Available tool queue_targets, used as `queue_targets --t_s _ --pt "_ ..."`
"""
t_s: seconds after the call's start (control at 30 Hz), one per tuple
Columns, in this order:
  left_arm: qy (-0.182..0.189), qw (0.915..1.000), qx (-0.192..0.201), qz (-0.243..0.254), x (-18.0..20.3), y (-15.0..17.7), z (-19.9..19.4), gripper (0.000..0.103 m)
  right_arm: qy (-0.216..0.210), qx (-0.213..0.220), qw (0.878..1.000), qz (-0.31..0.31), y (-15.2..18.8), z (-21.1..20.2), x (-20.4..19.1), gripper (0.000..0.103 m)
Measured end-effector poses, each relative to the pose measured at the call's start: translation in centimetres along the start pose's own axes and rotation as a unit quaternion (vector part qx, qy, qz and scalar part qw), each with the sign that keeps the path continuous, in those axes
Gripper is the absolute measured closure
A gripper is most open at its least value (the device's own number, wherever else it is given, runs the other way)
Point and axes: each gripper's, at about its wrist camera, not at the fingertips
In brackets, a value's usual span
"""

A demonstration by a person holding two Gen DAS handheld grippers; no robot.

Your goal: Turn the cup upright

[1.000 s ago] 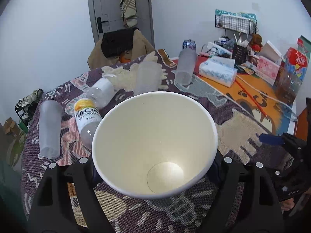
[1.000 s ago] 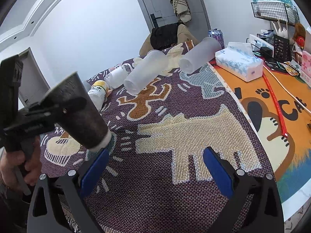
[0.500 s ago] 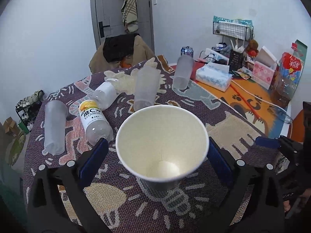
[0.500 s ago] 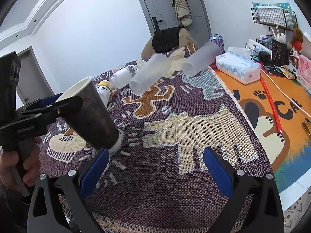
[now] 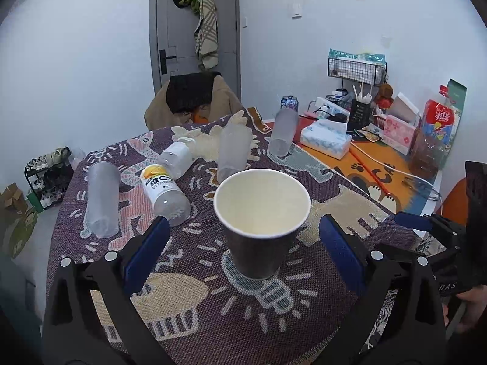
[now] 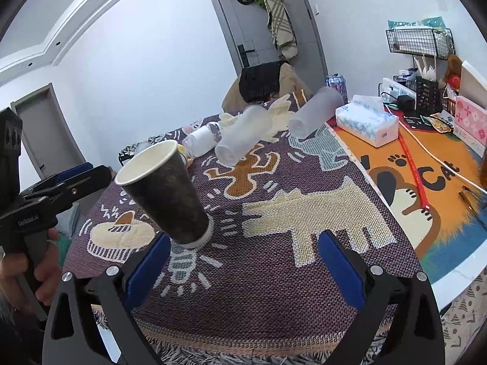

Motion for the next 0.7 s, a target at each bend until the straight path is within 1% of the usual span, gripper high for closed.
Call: queue_targets --t_s 0.13,0.23,0.43,0.53,0.6,0.7 --pt "-0.004 0.9999 0.013 -0.006 -0.7 1.2 -1.6 0.005 0.01 0.008 1.0 -0.002 0.4 -0.9 -1.2 0.008" --pt "-0.008 0.9996 0.024 -0.014 -1.3 2.1 -2.7 0.005 0.002 0.019 1.0 -0.01 0.7 -1.7 -2.1 0.008" --pt "-0.015 0.9976 0.052 -0.043 -2.8 3.8 -5.2 0.005 0.009 0.028 0.999 -0.02 1.4 -2.8 -4.1 0.008" --pt "-0.015 0.9962 0.064 -0.057 -3.1 4.4 -6.3 0.005 0.01 0.02 1.0 -0.019 1.8 -3.2 -4.6 0.008" --pt "-0.018 0.9958 0.068 -0.058 -3.0 4.8 -6.8 0.005 0.013 0.024 0.999 -0.022 2.2 -3.6 -4.9 0.008" --pt "-0.018 0.9954 0.067 -0.066 -3.0 5.5 -7.4 0.005 -0.004 0.031 0.999 -0.027 2.5 -4.1 -5.4 0.008"
Point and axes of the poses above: each gripper's, at about its wrist camera, not at the fingertips, and z roughly the way its jaws point, x to its right, y to its underside, and after that the axes turned 12 degrees about -x, right-handed
